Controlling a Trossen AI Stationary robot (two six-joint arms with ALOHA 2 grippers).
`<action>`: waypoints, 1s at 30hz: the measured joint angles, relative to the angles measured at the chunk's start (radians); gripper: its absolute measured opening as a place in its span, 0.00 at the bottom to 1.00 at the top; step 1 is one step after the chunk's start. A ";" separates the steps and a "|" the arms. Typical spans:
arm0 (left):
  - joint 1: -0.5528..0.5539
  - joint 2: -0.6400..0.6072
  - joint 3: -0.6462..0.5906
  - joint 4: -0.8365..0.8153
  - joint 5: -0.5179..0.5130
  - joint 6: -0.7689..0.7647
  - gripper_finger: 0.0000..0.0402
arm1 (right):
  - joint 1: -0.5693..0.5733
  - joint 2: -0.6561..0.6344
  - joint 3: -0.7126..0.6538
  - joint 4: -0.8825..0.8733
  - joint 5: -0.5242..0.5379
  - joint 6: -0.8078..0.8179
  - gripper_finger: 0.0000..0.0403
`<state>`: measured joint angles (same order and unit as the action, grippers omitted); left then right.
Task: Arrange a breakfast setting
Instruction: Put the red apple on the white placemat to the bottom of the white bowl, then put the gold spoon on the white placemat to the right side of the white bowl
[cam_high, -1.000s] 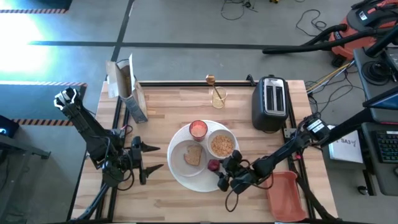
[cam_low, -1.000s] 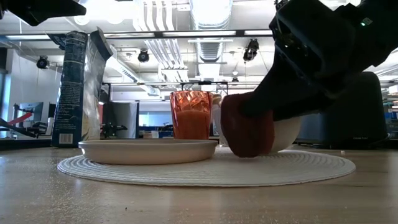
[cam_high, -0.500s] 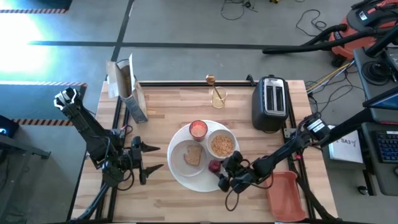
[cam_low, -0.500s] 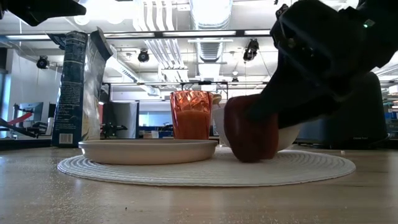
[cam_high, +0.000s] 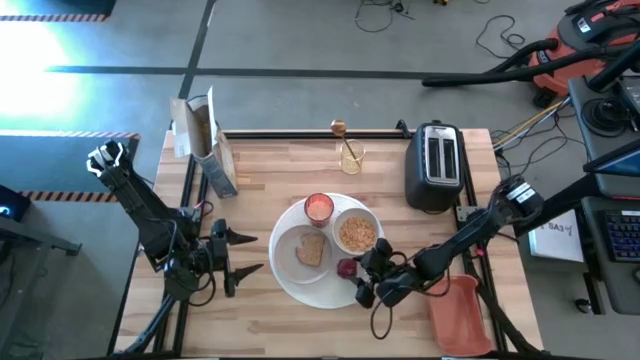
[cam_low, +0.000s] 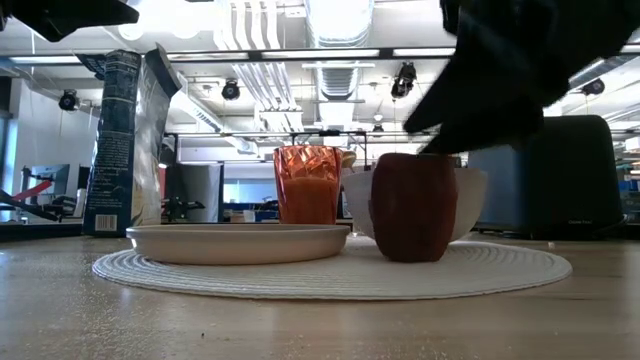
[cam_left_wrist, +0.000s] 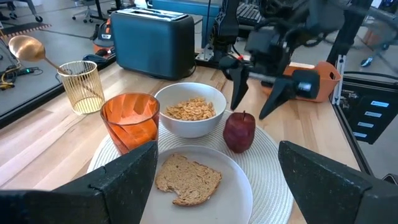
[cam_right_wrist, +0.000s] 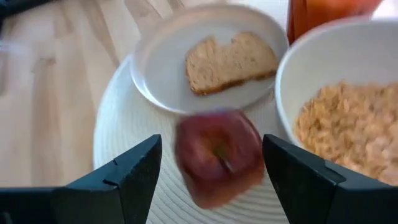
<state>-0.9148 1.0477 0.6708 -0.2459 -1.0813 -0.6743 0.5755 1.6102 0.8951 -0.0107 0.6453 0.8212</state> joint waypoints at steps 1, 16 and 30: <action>0.000 0.000 0.000 0.000 0.000 0.000 0.79 | 0.000 -0.018 0.000 -0.003 0.000 -0.011 0.66; 0.000 0.000 0.000 0.013 -0.002 0.000 0.79 | -0.125 -0.268 0.000 -0.020 0.081 -0.180 0.67; 0.000 0.000 0.000 0.020 -0.004 0.000 0.79 | -0.422 -0.316 0.000 -0.102 -0.002 -0.235 0.63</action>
<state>-0.9146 1.0477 0.6708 -0.2256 -1.0856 -0.6746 0.1537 1.2945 0.8951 -0.1128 0.6435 0.5864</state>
